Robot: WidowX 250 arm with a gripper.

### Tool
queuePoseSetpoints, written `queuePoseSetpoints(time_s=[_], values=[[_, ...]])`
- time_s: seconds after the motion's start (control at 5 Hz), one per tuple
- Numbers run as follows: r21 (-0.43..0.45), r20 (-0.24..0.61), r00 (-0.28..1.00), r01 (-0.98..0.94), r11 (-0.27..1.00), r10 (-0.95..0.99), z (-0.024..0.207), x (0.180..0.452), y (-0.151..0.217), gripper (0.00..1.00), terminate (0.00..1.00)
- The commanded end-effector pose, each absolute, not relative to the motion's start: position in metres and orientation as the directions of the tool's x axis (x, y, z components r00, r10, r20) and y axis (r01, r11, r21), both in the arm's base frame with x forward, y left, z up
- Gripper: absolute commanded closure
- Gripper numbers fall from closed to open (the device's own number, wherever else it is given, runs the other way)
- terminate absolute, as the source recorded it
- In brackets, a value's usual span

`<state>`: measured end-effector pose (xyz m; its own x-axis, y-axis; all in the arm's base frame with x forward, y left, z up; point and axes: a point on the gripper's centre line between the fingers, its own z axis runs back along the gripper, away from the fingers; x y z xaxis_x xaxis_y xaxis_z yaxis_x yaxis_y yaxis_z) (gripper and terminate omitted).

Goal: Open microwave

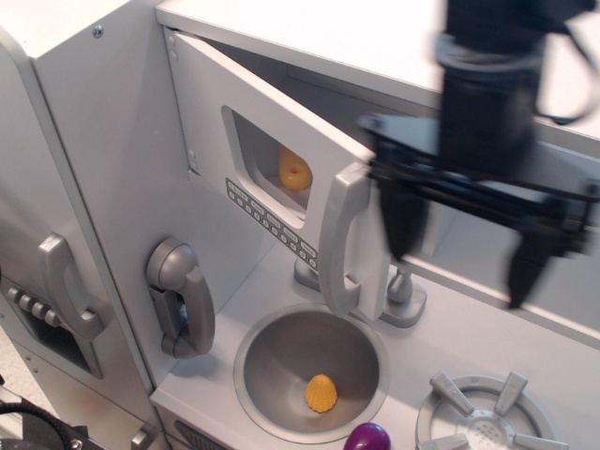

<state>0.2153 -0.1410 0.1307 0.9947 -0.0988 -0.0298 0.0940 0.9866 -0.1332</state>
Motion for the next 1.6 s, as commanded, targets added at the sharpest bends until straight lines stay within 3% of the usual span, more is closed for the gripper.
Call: queuePoseSetpoints(time_s=[0.0,0.2,0.6,1.0,1.4], values=[[-0.161,0.092,0.992,0.1,0.982,-0.086,0.147,0.263,-0.174,0.0,0.0],[-0.096,0.177,0.979,0.116,0.989,-0.098,0.142,0.278,-0.16,0.0,0.0],[-0.061,0.214,0.974,0.087,0.994,-0.072,0.128,0.29,-0.108,0.0,0.0],[-0.081,0.196,0.98,0.064,0.995,-0.047,0.119,0.283,-0.061,0.0,0.0],[-0.059,0.183,0.979,0.1,0.993,-0.087,0.113,0.248,-0.024,0.0,0.0]])
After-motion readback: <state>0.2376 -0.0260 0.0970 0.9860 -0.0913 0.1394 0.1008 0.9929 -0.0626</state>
